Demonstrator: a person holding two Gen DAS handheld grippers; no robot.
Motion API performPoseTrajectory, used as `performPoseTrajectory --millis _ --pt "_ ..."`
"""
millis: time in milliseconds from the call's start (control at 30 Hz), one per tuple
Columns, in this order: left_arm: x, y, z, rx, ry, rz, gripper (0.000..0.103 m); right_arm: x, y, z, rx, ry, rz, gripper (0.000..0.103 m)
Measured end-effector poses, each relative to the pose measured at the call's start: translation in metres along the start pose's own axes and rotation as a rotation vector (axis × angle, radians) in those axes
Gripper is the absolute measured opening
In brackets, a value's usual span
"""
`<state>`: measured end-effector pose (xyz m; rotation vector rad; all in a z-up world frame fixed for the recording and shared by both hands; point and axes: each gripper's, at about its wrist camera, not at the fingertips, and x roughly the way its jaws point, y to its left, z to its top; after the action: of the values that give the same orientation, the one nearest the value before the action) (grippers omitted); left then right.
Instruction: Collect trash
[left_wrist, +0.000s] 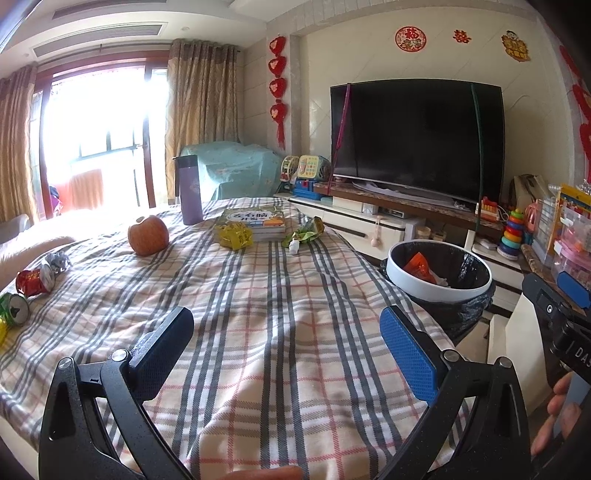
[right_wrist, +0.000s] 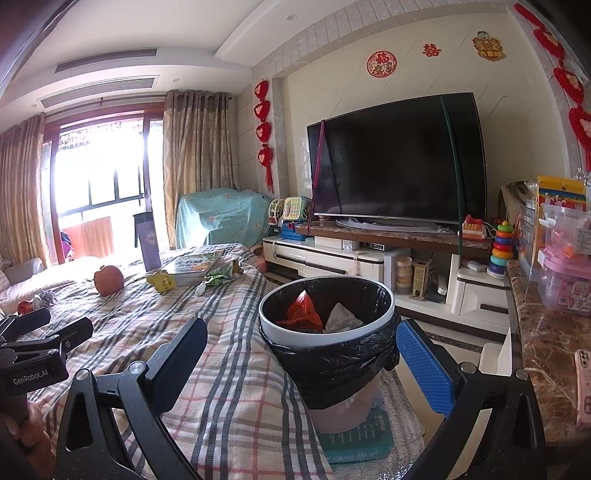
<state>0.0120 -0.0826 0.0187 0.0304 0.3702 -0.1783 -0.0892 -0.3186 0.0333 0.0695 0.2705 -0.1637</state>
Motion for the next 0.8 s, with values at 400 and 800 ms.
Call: performPoseTrajectory --millis 400,800 --pt "-0.0045 -0.0033 0.0015 0.017 -0.026 0.011 0.103 0.0006 0.0015 0.0011 0.003 0.002 0.008 0.103" --pt "-0.0038 -0.0031 0.0010 0.015 -0.019 0.003 0.103 -0.0007 0.0043 0.0010 0.003 0.002 0.012 0.103"
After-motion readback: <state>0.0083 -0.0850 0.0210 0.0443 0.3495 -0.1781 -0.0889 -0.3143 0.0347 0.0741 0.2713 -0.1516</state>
